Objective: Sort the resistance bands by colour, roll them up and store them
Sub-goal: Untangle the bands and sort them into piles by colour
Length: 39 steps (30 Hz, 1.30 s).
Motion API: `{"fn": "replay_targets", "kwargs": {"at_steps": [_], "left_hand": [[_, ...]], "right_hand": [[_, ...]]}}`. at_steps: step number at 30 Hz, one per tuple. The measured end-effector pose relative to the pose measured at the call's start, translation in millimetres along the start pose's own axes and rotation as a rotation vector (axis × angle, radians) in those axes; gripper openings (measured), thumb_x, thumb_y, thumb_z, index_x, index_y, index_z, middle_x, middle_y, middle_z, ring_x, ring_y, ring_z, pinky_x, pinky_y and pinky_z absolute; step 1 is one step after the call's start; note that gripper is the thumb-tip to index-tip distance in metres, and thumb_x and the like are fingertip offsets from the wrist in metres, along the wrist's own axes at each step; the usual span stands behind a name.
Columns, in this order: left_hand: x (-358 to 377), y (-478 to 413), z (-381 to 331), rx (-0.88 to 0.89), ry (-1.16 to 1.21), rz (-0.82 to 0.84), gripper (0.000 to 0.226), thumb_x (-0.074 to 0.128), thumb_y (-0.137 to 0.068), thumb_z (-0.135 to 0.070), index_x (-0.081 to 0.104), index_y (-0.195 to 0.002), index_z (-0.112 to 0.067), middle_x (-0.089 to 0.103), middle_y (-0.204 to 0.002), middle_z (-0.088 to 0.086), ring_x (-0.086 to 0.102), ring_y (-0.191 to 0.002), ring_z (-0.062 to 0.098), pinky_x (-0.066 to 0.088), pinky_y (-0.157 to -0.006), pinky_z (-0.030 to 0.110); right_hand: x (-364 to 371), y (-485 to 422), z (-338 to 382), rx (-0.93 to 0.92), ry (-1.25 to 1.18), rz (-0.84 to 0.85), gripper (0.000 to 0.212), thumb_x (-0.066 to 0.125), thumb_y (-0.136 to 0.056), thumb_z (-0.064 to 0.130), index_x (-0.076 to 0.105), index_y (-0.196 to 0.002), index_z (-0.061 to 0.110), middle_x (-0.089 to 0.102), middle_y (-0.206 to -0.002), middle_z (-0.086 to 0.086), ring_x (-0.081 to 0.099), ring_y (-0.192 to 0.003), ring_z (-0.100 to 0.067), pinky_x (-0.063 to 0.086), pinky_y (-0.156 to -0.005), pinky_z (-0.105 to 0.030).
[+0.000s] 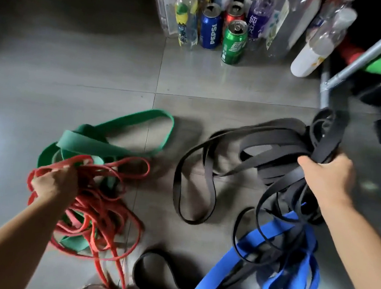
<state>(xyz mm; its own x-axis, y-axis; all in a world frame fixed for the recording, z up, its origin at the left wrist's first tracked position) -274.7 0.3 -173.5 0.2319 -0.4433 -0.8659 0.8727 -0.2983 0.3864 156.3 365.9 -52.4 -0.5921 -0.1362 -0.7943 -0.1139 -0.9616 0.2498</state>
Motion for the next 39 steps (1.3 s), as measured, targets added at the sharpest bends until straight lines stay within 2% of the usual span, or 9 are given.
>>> {"fn": "replay_targets", "kwargs": {"at_steps": [3,9,13,16,20,22,27,33,39], "left_hand": [[-35,21,-8,-0.096,0.091,-0.082,0.031,0.048,-0.092,-0.026,0.050,-0.118,-0.010,0.059,-0.110,0.025,0.058,-0.097,0.044,0.047,-0.077,0.045],[-75,45,-73,0.067,0.131,-0.049,0.088,0.067,-0.073,-0.050,0.029,-0.139,-0.004,0.036,-0.138,0.021,0.032,-0.129,0.037,0.025,-0.105,0.050],[-86,79,-117,0.274,0.091,-0.060,0.063,0.056,-0.075,-0.057,0.052,-0.121,-0.014,0.045,-0.130,0.016,0.036,-0.124,0.035,0.023,-0.106,0.049],[-92,109,-147,0.451,0.169,-0.031,0.054,0.056,-0.078,-0.055,0.057,-0.119,-0.019,0.049,-0.128,0.013,0.042,-0.121,0.034,0.035,-0.101,0.042],[-98,144,-183,0.643,0.350,0.016,0.062,0.055,-0.084,-0.047,0.042,-0.137,-0.016,0.037,-0.140,0.008,0.032,-0.131,0.031,0.032,-0.105,0.037],[-93,152,-195,0.665,0.385,0.083,0.065,0.053,-0.084,-0.048,0.039,-0.137,-0.013,0.033,-0.141,0.009,0.030,-0.132,0.031,0.030,-0.107,0.037],[-78,179,-215,0.754,0.386,0.177,0.075,0.063,-0.082,-0.037,0.027,-0.143,-0.015,0.023,-0.145,0.012,0.030,-0.131,0.034,0.029,-0.108,0.038],[-74,244,-252,1.231,0.353,-0.199,0.089,0.079,-0.059,-0.034,0.039,-0.136,-0.020,0.043,-0.138,0.021,0.047,-0.123,0.039,0.044,-0.099,0.048],[-45,272,-307,1.445,-0.096,-0.005,0.083,0.069,-0.073,-0.050,0.029,-0.144,-0.033,0.022,-0.154,0.006,0.022,-0.141,0.031,0.025,-0.112,0.050]], "right_hand": [[6,7,14,0.006,-0.123,0.003,0.020,0.069,-0.073,0.021,0.058,-0.088,0.015,0.058,-0.083,-0.004,0.054,-0.078,-0.023,0.039,-0.069,-0.031],[31,19,62,0.014,-0.552,0.103,0.022,0.066,-0.064,0.012,0.060,-0.082,0.024,0.065,-0.072,0.016,0.063,-0.068,-0.010,0.055,-0.073,-0.031],[38,26,77,0.075,-0.829,0.126,0.028,0.068,-0.073,0.004,0.061,-0.090,0.026,0.066,-0.075,0.019,0.065,-0.069,0.001,0.055,-0.072,-0.022],[62,29,60,0.048,-0.504,0.206,0.047,0.077,-0.067,0.026,0.058,-0.110,0.022,0.064,-0.088,0.013,0.064,-0.084,-0.009,0.050,-0.075,-0.022],[93,41,20,-0.024,0.029,0.673,0.100,0.081,-0.055,0.055,0.035,-0.138,0.023,0.048,-0.131,0.007,0.047,-0.123,-0.018,0.040,-0.102,-0.035],[81,35,8,0.009,-0.069,0.668,0.092,0.078,-0.065,0.050,0.034,-0.142,0.026,0.044,-0.139,0.001,0.044,-0.128,-0.017,0.037,-0.106,-0.036],[19,5,-50,-0.098,-0.229,0.180,0.020,0.068,-0.077,0.033,0.059,-0.095,0.031,0.066,-0.094,0.006,0.062,-0.086,-0.013,0.050,-0.091,-0.038],[35,34,-132,-0.008,-0.003,0.246,0.014,0.065,-0.082,0.031,0.064,-0.095,0.025,0.070,-0.093,-0.007,0.065,-0.092,-0.029,0.050,-0.085,-0.042],[20,47,-151,0.112,0.142,0.212,0.029,0.058,-0.081,0.020,0.058,-0.109,0.013,0.066,-0.105,-0.012,0.060,-0.100,-0.033,0.044,-0.086,-0.038]]}}
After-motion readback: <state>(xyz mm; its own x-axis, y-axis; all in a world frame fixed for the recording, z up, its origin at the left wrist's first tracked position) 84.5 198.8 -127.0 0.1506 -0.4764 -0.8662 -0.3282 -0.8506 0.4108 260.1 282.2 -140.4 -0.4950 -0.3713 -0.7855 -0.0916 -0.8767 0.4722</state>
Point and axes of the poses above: each hand's wrist, its own y-axis away from the middle knuckle, its own x-axis out of the palm, z = x × y, the point moved 4 cm from there along -y, towards the middle knuckle
